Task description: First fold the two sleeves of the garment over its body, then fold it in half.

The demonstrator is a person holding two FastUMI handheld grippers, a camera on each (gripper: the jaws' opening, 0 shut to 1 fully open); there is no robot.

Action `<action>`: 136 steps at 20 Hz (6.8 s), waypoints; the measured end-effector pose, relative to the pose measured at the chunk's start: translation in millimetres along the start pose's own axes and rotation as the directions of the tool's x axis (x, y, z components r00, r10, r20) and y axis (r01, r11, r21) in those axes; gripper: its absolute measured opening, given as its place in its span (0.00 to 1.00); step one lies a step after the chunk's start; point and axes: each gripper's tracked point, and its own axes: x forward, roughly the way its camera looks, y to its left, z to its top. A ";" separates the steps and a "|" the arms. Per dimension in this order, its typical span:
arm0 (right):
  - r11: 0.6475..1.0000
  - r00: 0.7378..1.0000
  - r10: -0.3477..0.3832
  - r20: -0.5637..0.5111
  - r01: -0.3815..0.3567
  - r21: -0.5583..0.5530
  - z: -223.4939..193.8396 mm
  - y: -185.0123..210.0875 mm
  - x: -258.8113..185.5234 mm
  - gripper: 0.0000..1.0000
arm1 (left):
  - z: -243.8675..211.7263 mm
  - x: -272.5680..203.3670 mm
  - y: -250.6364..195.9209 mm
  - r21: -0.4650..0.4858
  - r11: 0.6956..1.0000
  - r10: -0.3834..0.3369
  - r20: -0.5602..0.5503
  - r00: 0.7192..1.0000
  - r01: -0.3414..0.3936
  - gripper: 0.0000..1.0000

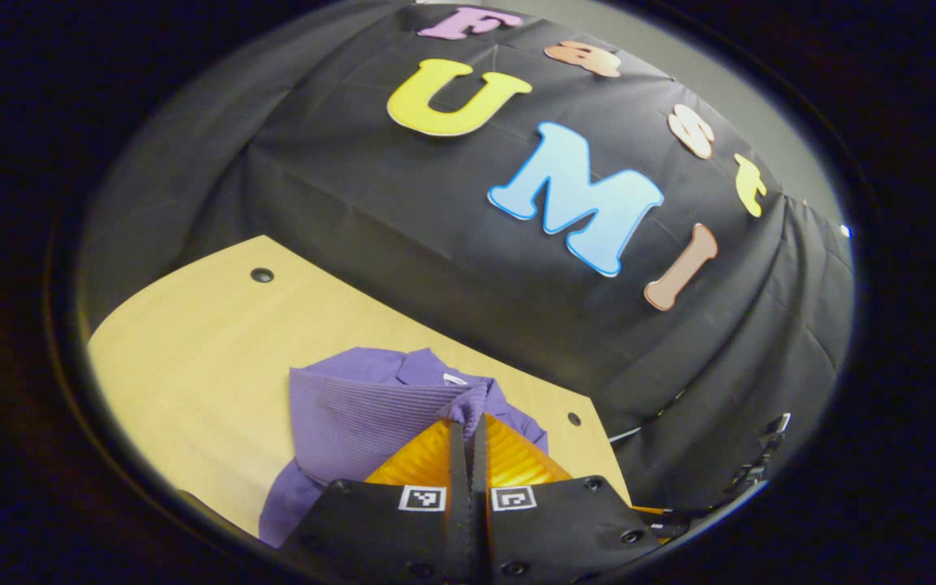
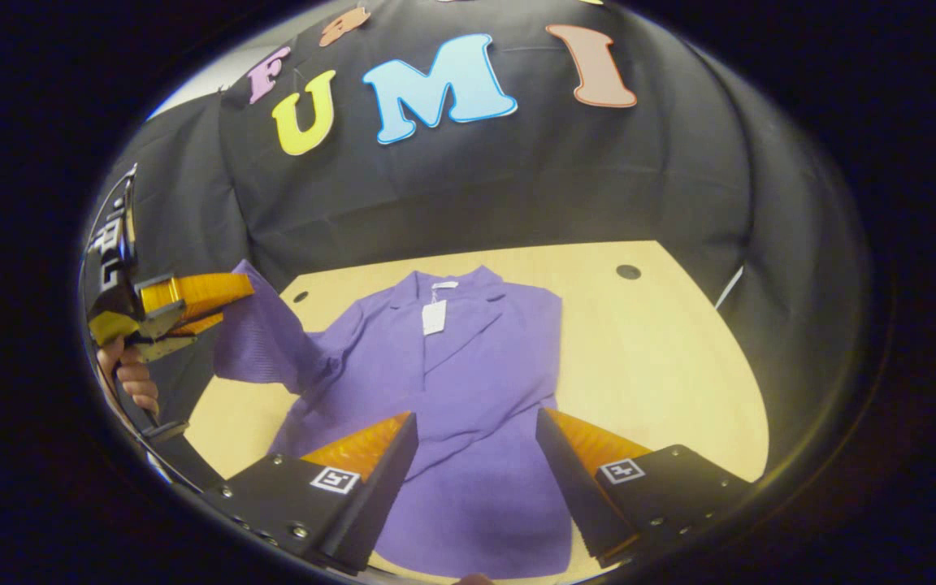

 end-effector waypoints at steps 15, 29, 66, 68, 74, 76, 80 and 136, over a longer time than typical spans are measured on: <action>0.995 0.998 -0.063 0.004 0.064 -0.076 -7.9 -54.8 -15.1 0.92 | -174.0 81.8 -68.6 0.137 0.987 -0.036 -0.335 0.942 0.086 0.07; 0.995 0.999 -0.026 -0.020 0.024 -0.101 -21.6 -60.2 -17.5 0.92 | -236.0 78.9 -70.8 0.233 0.969 0.027 -0.414 0.910 0.077 0.55; 0.935 0.927 -0.247 -0.282 0.304 0.180 -194.9 -52.0 -36.2 0.98 | -226.2 -171.5 237.4 0.308 0.934 0.315 -0.481 0.818 -0.179 0.99; 0.933 0.928 -0.234 -0.291 0.298 0.202 -198.6 -48.2 -32.8 0.97 | -236.3 -174.0 237.9 0.295 0.937 0.315 -0.497 0.809 -0.184 0.96; 0.942 0.926 -0.201 -0.320 0.272 0.195 -218.1 -29.1 -24.9 1.00 | -255.5 -174.9 222.4 0.340 0.929 0.313 -0.508 0.802 -0.147 0.96; 0.948 0.919 -0.236 -0.317 0.289 0.132 -221.6 -33.7 -29.5 1.00 | -259.2 -173.6 220.6 0.365 0.921 0.321 -0.512 0.797 -0.137 0.95; 0.936 0.908 -0.286 -0.308 0.333 0.112 -221.4 -48.3 -31.0 0.96 | -261.1 -172.2 218.3 0.384 0.914 0.329 -0.517 0.790 -0.129 0.98; 0.991 0.997 0.024 0.074 -0.034 0.128 135.1 -35.8 99.6 0.01 | 42.6 82.9 49.7 0.079 0.997 0.004 -0.044 0.999 -0.001 0.06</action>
